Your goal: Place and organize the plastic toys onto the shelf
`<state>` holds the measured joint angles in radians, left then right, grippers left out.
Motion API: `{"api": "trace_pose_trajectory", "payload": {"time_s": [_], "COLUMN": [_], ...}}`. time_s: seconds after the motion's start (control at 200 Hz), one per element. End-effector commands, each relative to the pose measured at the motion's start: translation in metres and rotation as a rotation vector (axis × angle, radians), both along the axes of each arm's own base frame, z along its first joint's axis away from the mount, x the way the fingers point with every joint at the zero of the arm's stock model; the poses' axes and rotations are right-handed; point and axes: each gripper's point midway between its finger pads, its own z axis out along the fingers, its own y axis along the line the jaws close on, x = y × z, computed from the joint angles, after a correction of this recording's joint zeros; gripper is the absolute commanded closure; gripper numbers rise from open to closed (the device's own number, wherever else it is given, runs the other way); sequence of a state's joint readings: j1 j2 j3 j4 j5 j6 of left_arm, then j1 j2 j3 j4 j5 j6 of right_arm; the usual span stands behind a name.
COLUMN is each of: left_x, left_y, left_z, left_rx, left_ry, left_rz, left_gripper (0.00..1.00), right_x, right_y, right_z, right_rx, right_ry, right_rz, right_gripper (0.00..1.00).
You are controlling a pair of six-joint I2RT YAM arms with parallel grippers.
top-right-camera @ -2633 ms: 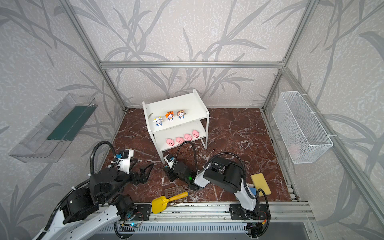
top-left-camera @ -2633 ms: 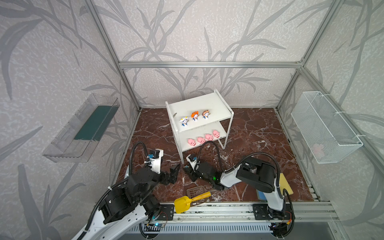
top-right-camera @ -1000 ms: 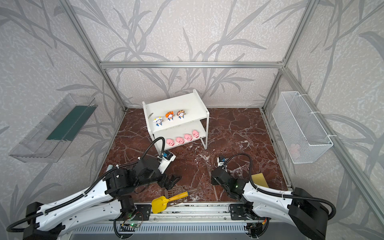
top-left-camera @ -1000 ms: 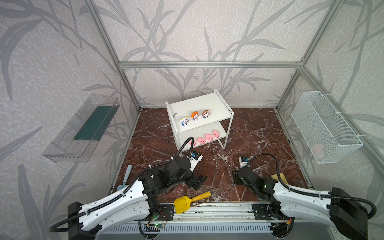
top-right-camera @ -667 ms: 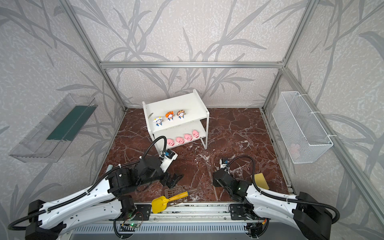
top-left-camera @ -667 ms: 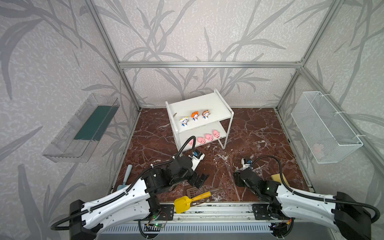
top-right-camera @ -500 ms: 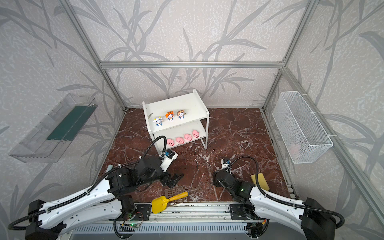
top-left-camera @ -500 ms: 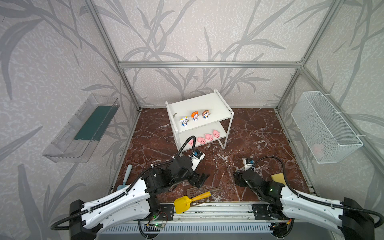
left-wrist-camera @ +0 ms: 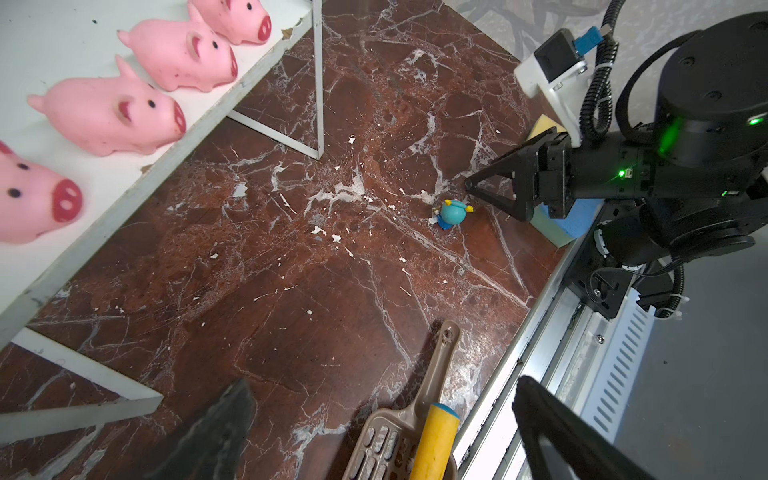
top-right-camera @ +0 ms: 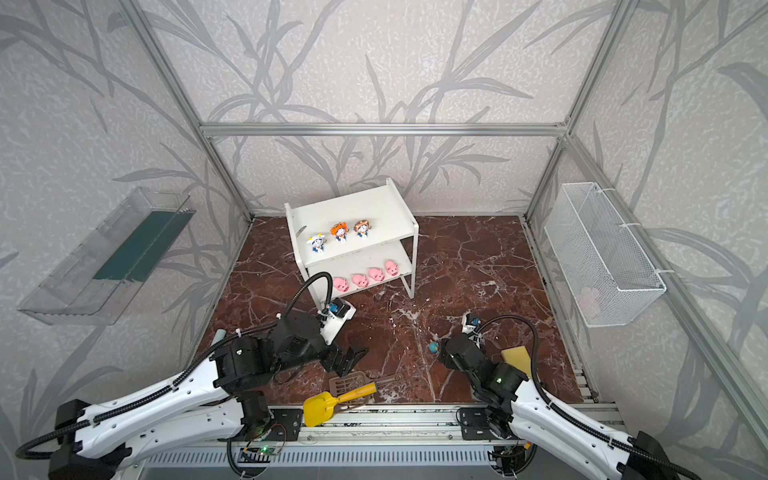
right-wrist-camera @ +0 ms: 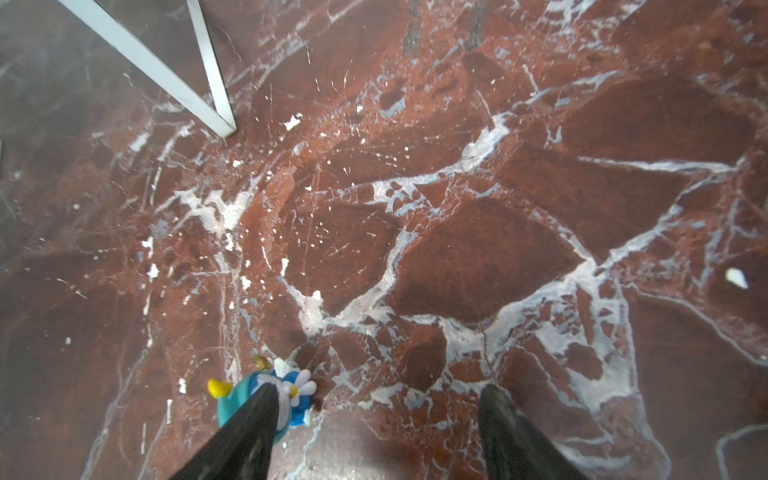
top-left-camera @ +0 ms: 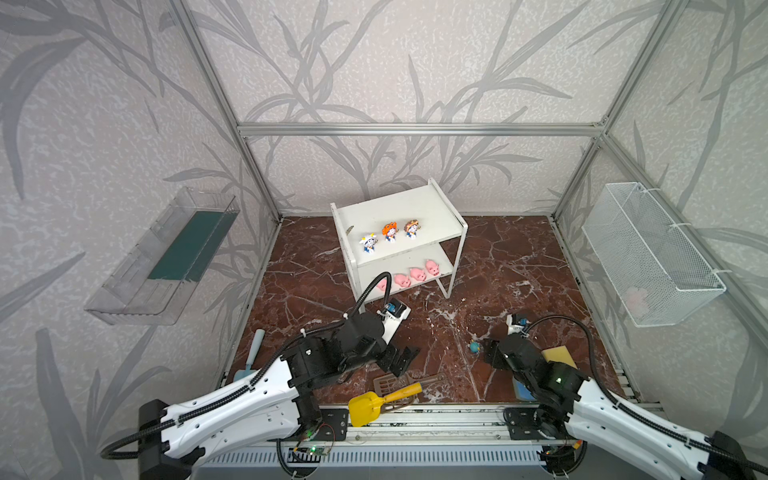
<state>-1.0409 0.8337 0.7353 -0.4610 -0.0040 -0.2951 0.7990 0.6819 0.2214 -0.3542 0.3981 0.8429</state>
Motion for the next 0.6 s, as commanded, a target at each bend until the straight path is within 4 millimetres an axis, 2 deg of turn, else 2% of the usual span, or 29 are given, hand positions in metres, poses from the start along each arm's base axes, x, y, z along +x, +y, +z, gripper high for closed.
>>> {"api": "trace_pose_trajectory", "payload": {"time_s": [0.0,0.275,0.595], "left_x": [0.001,0.001,0.001], "left_y": [0.002,0.002,0.002], "left_z": [0.002,0.001,0.001], "left_rx": [-0.004,0.0,0.001], "left_ry": [-0.027,-0.032,-0.034], "left_rz": [0.006,0.008,0.006], "left_gripper": [0.01,0.01,0.01], "right_x": [0.001,0.001,0.0], "right_y": [0.005,0.017,0.043], "right_z": [0.0,0.0,-0.007], "right_rx": [-0.02,0.005,0.063], "right_ry": [0.03,0.032,0.067], "right_rz": [0.022,0.088,0.184], "right_gripper": [0.24,0.24,0.24]}}
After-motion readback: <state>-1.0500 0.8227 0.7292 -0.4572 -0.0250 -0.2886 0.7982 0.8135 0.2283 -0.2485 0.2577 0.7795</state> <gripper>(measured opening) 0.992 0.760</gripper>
